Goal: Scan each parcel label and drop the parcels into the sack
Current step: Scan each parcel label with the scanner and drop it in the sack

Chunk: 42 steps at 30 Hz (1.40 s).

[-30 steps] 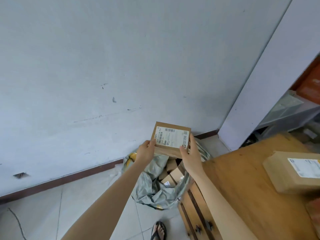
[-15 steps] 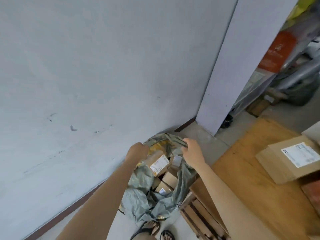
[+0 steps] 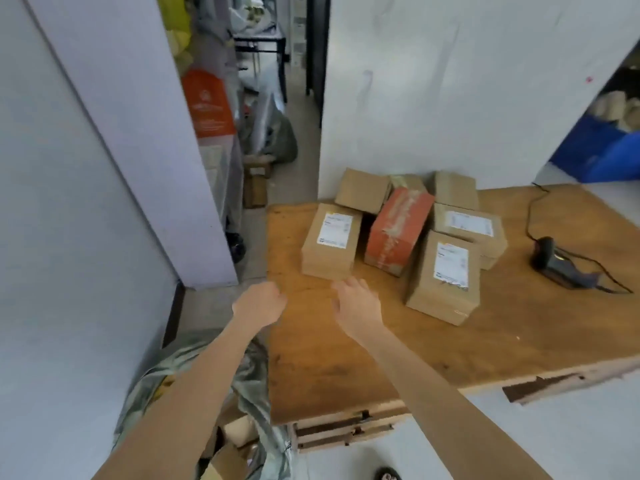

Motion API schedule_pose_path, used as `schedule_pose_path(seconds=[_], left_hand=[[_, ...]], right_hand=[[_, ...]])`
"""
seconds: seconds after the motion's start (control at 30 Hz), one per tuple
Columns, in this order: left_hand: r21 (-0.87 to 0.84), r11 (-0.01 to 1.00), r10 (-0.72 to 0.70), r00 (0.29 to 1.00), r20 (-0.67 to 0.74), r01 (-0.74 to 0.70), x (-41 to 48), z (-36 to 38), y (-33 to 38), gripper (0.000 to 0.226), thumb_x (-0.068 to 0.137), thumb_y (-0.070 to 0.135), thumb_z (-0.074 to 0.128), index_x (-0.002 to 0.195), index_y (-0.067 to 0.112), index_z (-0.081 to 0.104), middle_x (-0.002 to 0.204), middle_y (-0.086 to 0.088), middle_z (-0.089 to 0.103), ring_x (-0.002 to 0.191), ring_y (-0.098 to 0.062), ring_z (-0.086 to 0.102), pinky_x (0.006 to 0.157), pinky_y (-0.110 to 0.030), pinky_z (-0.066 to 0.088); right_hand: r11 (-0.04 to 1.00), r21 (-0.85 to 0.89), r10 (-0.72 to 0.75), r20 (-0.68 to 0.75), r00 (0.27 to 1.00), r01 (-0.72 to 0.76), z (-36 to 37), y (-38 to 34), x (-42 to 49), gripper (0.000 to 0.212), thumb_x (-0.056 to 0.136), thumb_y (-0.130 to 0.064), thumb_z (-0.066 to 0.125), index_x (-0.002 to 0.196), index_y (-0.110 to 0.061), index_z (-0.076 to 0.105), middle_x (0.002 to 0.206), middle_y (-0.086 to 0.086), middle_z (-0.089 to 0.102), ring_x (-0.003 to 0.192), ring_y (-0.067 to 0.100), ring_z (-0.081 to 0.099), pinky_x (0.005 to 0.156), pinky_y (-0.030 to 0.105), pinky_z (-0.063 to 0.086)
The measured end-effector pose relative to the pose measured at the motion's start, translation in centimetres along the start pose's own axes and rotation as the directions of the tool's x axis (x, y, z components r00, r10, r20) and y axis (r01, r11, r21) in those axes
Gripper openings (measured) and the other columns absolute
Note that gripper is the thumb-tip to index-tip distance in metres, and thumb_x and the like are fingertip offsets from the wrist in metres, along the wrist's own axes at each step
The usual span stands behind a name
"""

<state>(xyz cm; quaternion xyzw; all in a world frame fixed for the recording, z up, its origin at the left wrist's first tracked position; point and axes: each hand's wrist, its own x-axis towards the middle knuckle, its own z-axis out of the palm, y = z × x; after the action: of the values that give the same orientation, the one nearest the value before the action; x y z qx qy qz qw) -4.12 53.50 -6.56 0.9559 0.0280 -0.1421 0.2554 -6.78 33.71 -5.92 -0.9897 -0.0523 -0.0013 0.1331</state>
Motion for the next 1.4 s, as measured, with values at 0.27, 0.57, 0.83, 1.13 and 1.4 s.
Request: schedule_pose_path(seconds=[0.27, 0.57, 0.83, 1.13, 1.4], left_hand=[[0.114, 0.950, 0.278, 0.953, 0.119, -0.291, 3.8, 8.8, 18.8, 0.033, 0.094, 0.039, 0.044, 0.118, 0.021, 0.057, 0.114, -0.002, 0.061, 0.103, -0.023, 0.059, 0.073, -0.031, 0.043], [0.048, 0.998, 0.033, 0.989, 0.144, -0.040, 7.3, 15.9, 28.2, 0.051, 0.097, 0.046, 0.037, 0.137, 0.015, 0.044, 0.137, -0.006, 0.054, 0.119, -0.026, 0.054, 0.098, -0.042, 0.048], [-0.422, 0.843, -0.161, 0.906, 0.392, 0.333, 5.0, 20.2, 32.5, 0.070, 0.097, 0.050, 0.041, 0.154, 0.026, 0.009, 0.152, 0.000, 0.040, 0.098, -0.020, 0.066, 0.093, -0.041, 0.047], [-0.781, 0.392, -0.188, 0.874, 0.449, 0.486, 3.9, 23.8, 34.4, 0.062, 0.085, 0.024, 0.071, 0.137, 0.021, 0.037, 0.137, -0.003, 0.051, 0.122, -0.023, 0.048, 0.102, -0.046, 0.035], [-0.896, 0.167, -0.068, 0.911, 0.406, 0.411, 4.1, 24.2, 34.4, 0.083, 0.068, 0.004, 0.082, 0.133, 0.026, 0.037, 0.120, -0.009, 0.061, 0.106, -0.027, 0.060, 0.082, -0.048, 0.053]], right_hand=[[0.936, 0.013, 0.351, -0.145, 0.925, -0.353, -6.1, 18.3, -3.0, 0.027, 0.094, -0.017, 0.045, 0.118, -0.016, 0.057, 0.116, 0.004, 0.057, 0.109, 0.026, 0.051, 0.083, 0.038, 0.048], [0.935, 0.129, 0.328, 0.047, 0.944, -0.331, -6.7, 31.3, -1.7, 0.040, 0.095, -0.032, 0.047, 0.133, -0.019, 0.042, 0.122, 0.005, 0.053, 0.113, 0.027, 0.050, 0.090, 0.043, 0.048], [0.783, 0.484, 0.331, 0.210, 0.920, -0.392, -4.9, 35.4, -0.5, 0.074, 0.096, -0.041, 0.047, 0.152, -0.023, 0.004, 0.144, 0.013, 0.040, 0.121, 0.031, 0.051, 0.098, 0.045, 0.046], [0.652, 0.659, 0.393, 0.129, 0.911, -0.375, -4.9, 39.1, -2.8, 0.075, 0.084, -0.039, 0.069, 0.146, -0.019, 0.030, 0.141, 0.001, 0.050, 0.125, 0.017, 0.049, 0.103, 0.037, 0.046], [0.426, 0.858, 0.516, 0.031, 0.856, -0.288, -5.5, 39.8, -4.4, 0.068, 0.074, -0.032, 0.081, 0.133, -0.018, 0.050, 0.123, -0.008, 0.061, 0.110, 0.010, 0.057, 0.092, 0.027, 0.052]])
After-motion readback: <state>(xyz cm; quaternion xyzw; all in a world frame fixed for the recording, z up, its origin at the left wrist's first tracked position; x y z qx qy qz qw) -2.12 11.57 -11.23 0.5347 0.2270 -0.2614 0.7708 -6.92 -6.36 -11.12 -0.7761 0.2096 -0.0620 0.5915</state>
